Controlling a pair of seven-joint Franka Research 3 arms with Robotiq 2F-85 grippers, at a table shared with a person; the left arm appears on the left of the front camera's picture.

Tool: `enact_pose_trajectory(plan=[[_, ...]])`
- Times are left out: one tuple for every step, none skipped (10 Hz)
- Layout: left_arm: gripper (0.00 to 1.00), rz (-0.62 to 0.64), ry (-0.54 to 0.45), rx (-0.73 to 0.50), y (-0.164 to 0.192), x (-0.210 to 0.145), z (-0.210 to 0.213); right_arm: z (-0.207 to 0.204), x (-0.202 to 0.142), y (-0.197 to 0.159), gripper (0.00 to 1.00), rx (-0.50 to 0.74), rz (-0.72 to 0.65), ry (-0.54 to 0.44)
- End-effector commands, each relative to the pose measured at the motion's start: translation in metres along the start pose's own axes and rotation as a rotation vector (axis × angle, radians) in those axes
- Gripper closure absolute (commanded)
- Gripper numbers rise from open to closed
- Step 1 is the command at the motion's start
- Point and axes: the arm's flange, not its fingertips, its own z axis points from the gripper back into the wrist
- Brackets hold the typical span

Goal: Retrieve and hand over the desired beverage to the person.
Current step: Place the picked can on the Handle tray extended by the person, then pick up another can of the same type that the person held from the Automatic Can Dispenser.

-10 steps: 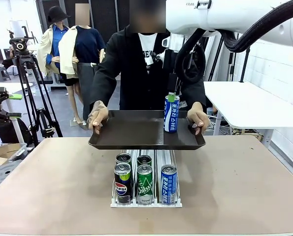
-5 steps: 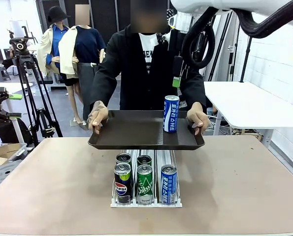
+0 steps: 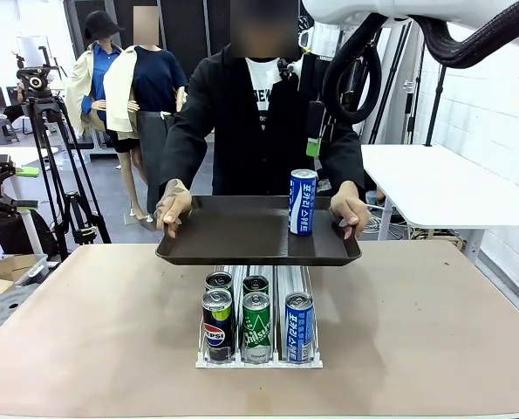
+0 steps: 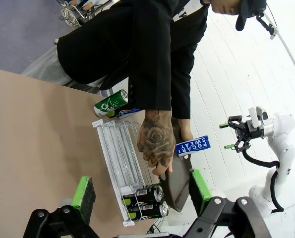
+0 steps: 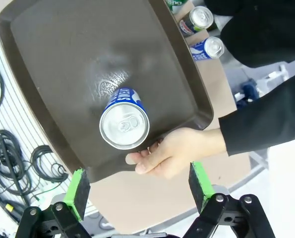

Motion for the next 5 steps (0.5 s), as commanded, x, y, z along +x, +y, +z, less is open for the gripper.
enact_pose_trajectory(plan=[[0.00,0.000,-0.004,-0.001,-0.0018,0.0004,0.0017,0.0017,0.0019,-0.0013,0.00,-0.002,0.003,-0.005],[0.00,0.000,-0.004,-0.001,-0.0018,0.0004,0.0017,0.0017,0.0019,-0.0013,0.00,-0.002,0.003,-0.005],[0.00,0.000,-0.004,-0.001,-0.0018,0.0004,0.0017,0.0017,0.0019,-0.0013,0.00,-0.002,0.003,-0.005],[0.00,0.000,-0.004,-0.001,-0.0018,0.0004,0.0017,0.0017,0.0019,-0.0013,0.00,-0.002,0.003,-0.005],[0.00,0.000,-0.004,-0.001,-0.0018,0.0004,0.0017,0.0017,0.0019,-0.0013,0.00,-0.002,0.003,-0.005]])
